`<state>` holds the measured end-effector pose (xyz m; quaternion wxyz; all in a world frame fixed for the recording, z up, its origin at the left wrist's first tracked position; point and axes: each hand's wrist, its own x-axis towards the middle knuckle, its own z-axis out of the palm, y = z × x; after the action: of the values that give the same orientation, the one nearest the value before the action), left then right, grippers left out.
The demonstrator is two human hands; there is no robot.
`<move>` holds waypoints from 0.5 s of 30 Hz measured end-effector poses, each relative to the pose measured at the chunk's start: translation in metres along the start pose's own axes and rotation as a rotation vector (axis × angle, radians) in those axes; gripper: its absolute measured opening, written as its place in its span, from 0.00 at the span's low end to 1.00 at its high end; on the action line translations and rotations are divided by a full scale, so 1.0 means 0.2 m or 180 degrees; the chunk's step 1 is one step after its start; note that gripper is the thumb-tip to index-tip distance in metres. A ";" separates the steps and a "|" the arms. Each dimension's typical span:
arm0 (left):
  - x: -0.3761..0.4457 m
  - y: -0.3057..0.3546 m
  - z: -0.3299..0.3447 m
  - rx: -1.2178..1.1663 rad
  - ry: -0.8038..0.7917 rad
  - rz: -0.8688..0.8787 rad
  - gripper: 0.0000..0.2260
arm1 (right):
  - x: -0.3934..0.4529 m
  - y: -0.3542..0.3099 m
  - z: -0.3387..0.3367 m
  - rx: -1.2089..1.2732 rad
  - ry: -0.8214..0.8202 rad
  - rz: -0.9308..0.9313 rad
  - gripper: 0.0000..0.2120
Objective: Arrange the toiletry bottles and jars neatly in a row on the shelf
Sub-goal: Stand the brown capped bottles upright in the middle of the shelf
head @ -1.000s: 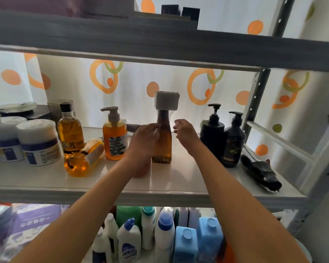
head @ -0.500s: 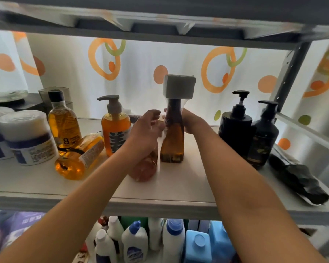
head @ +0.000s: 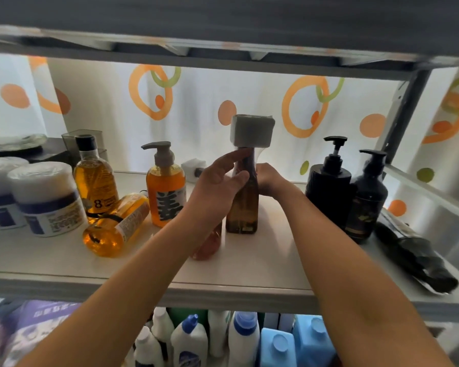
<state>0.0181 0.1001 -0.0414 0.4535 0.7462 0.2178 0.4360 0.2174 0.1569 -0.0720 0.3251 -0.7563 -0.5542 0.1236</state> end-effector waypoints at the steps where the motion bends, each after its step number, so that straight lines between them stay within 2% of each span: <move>1: 0.00 0.02 0.02 0.0109 -0.0007 -0.0009 0.14 | -0.03 0.00 -0.02 -0.0155 0.0019 -0.0027 0.10; 3: -0.02 0.06 0.06 0.0136 0.0016 -0.0077 0.13 | -0.08 0.01 -0.03 -0.0314 0.0090 0.0031 0.09; 6: -0.04 0.09 0.09 -0.0235 0.0236 -0.0318 0.09 | -0.19 -0.01 -0.04 -0.0597 0.0207 0.0141 0.11; 8: -0.06 0.09 0.10 -0.0500 0.0202 -0.0443 0.12 | -0.27 -0.03 -0.05 -0.0796 0.0276 0.0245 0.10; 12: -0.08 0.10 0.11 -0.0490 0.0156 -0.0580 0.15 | -0.40 -0.04 -0.04 -0.1135 0.0584 0.0447 0.09; 15: -0.09 0.09 0.11 -0.0563 0.0221 -0.0605 0.09 | -0.48 -0.07 -0.02 -0.1364 0.0719 0.0508 0.11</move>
<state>0.0260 0.0678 -0.0395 0.5489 0.6638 0.2637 0.4342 0.1741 0.0706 -0.0769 0.2064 -0.8583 -0.4664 -0.0567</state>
